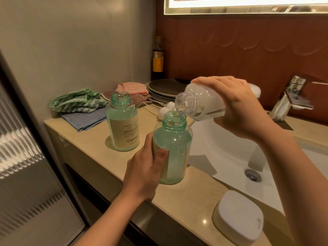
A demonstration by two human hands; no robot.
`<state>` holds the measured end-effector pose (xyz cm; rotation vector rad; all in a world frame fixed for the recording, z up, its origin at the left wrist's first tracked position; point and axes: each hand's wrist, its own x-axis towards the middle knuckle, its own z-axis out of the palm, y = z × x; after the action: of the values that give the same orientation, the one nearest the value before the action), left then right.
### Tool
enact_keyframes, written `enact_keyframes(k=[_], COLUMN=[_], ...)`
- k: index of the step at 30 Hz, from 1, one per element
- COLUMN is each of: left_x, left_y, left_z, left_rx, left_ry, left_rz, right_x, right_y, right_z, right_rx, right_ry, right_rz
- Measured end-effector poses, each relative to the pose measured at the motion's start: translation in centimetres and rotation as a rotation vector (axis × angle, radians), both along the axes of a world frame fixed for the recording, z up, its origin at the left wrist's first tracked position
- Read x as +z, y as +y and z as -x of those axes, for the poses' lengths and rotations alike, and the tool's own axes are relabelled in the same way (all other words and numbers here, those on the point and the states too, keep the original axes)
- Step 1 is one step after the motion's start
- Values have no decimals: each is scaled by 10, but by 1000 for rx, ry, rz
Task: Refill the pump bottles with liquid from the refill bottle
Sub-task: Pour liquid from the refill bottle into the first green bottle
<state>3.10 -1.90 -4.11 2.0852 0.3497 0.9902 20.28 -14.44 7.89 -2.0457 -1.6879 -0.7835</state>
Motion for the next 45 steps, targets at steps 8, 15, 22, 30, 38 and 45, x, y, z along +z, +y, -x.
enact_keyframes(k=[8, 15, 22, 30, 38, 45], left_x=[1, 0, 1, 1, 1, 1], left_y=[-1, -1, -1, -1, -1, -2], left_z=[0, 0, 1, 1, 1, 1], left_rx=[-1, 1, 7, 4, 3, 7], left_ry=[4, 3, 2, -4, -5, -5], left_rz=[-11, -10, -2, -4, 0, -5], right_x=[0, 0, 1, 1, 1, 1], right_y=[0, 0, 0, -1, -1, -1], right_z=[-1, 0, 0, 0, 1, 1], right_rx=[2, 4, 4, 5, 4, 7], right_ry=[-3, 0, -3, 0, -5, -4], right_rz=[-3, -1, 0, 1, 5, 7])
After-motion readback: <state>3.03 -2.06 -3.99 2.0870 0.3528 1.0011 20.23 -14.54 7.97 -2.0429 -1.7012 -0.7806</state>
